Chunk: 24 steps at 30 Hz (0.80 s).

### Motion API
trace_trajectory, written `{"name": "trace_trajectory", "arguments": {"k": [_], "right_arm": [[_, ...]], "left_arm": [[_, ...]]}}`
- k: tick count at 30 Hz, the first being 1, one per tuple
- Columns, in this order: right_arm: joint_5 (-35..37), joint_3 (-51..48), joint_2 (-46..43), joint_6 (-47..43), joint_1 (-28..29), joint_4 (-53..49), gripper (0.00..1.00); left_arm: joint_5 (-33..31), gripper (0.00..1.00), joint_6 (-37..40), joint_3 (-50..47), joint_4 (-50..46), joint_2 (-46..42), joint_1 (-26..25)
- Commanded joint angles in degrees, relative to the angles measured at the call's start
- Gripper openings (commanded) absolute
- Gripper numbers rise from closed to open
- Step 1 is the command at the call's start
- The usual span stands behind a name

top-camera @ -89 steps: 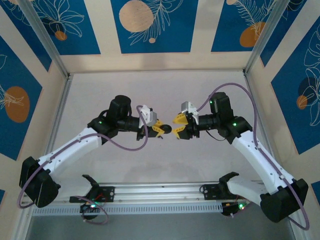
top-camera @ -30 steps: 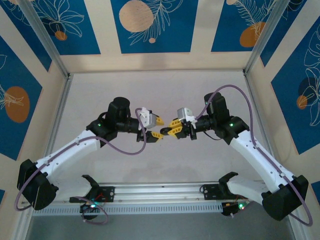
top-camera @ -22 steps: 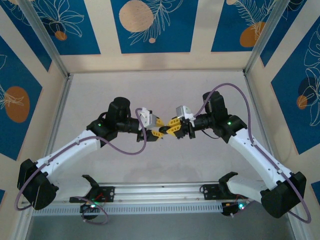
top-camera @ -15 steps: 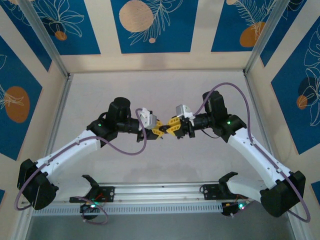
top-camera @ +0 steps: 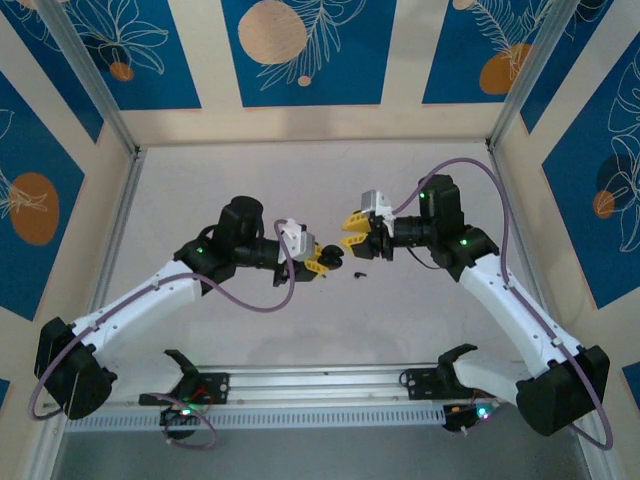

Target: Insert wireless bluetooth earbuds into charging case

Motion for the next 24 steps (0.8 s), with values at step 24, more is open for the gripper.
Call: {"name": "trace_trajectory", "arguments": {"k": [24], "right_arm": [[11.23, -1.27, -2.84, 25.06, -4.68, -10.54, 0.52]], "left_arm": [[-6.33, 0.2, -11.67, -16.47, 23.63, -2.13, 2.69]]}}
